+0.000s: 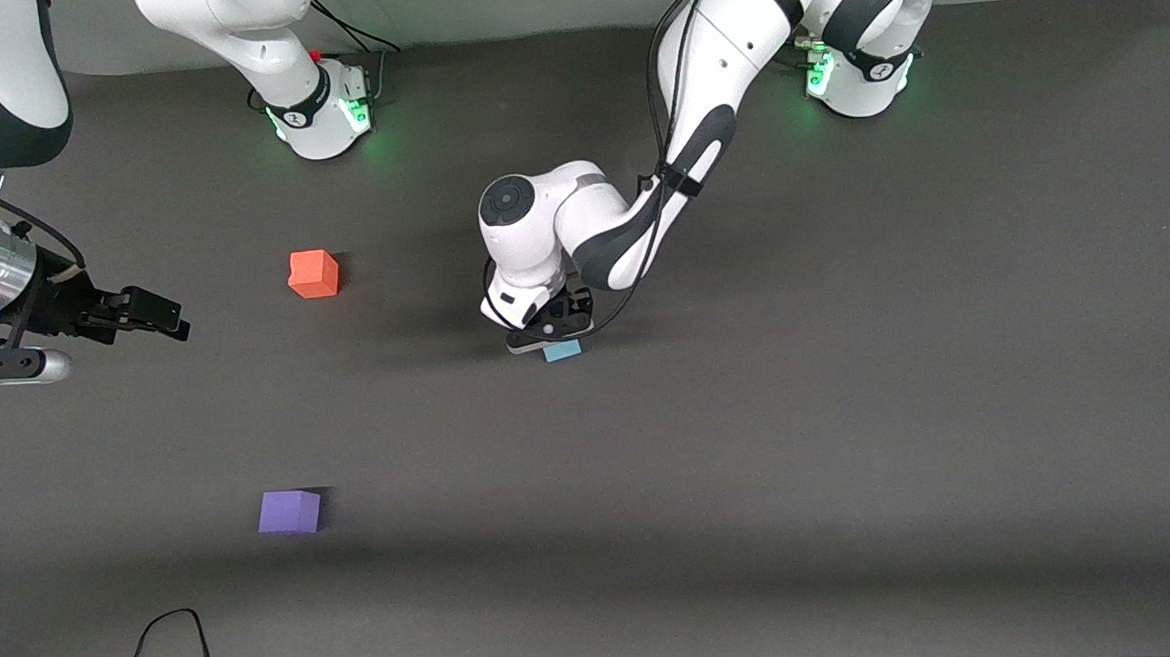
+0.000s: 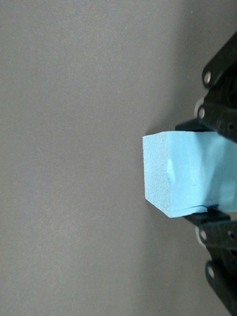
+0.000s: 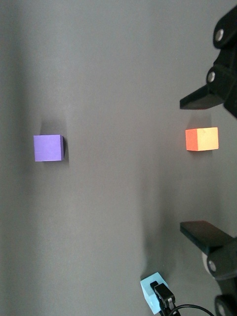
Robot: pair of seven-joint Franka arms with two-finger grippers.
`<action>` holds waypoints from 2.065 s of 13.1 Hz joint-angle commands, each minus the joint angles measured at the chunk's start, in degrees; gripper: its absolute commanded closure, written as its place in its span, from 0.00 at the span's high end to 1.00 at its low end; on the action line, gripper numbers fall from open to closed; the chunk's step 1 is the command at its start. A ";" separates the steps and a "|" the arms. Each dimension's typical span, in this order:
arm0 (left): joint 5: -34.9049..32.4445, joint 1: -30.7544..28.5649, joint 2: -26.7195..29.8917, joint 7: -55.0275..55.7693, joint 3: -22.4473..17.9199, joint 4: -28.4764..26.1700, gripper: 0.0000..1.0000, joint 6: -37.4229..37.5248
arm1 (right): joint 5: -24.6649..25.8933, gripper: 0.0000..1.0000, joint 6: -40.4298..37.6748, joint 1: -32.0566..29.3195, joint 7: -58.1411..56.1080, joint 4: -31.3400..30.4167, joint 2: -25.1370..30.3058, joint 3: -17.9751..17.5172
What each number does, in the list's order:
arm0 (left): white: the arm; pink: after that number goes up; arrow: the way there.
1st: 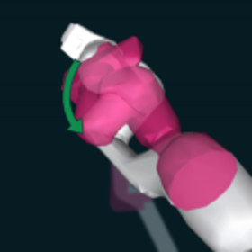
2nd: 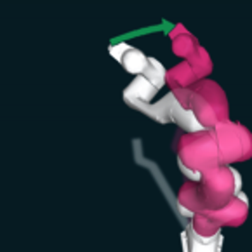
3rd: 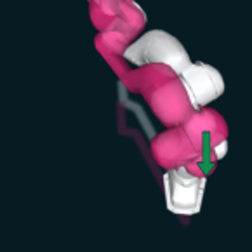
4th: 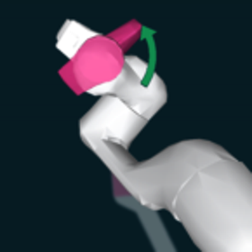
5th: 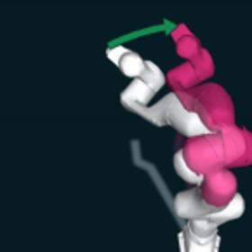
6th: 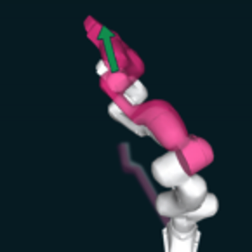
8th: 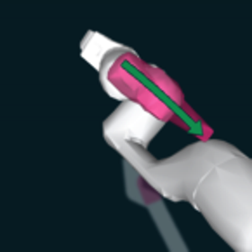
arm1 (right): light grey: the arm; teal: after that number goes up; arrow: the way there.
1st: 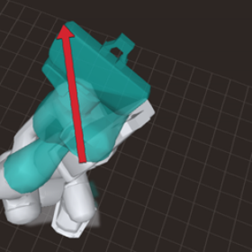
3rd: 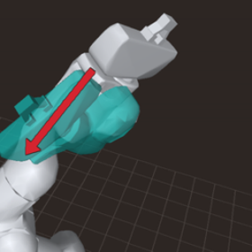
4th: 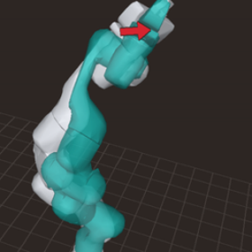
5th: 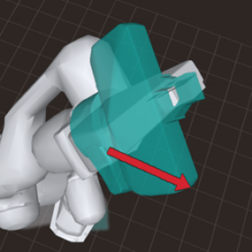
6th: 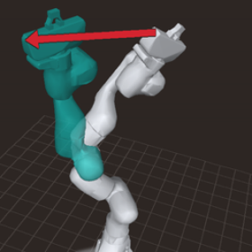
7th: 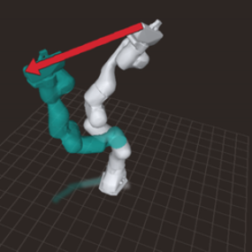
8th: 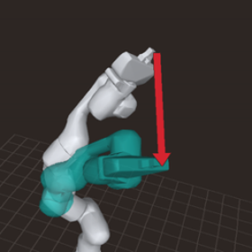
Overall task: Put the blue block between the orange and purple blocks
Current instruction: 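Carry the light-blue block with the left gripper toward the table middle, then set the block down and open the left gripper, then withdraw the left gripper while the right gripper reaches toward the block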
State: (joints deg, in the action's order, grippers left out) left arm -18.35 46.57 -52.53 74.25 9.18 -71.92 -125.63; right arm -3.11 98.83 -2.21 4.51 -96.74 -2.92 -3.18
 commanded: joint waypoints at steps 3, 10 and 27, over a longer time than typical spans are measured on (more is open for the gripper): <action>0.58 -4.45 4.88 -4.79 1.61 1.17 1.00 6.34 | 0.12 1.00 -0.31 -0.07 0.68 0.50 -0.15 0.10; 23.25 -34.39 28.51 -38.86 5.67 -3.05 1.00 33.56 | -0.75 1.00 -4.35 9.22 2.32 2.08 -3.40 -1.83; 19.05 -52.42 48.66 -71.51 -2.81 -17.55 1.00 39.67 | 3.81 1.00 37.29 41.24 29.67 -1.51 -34.43 -0.78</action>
State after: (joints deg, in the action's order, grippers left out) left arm 1.05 -11.23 -7.06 5.29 12.25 -86.30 -84.34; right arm -1.44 132.77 37.85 31.35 -96.99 -36.47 -5.10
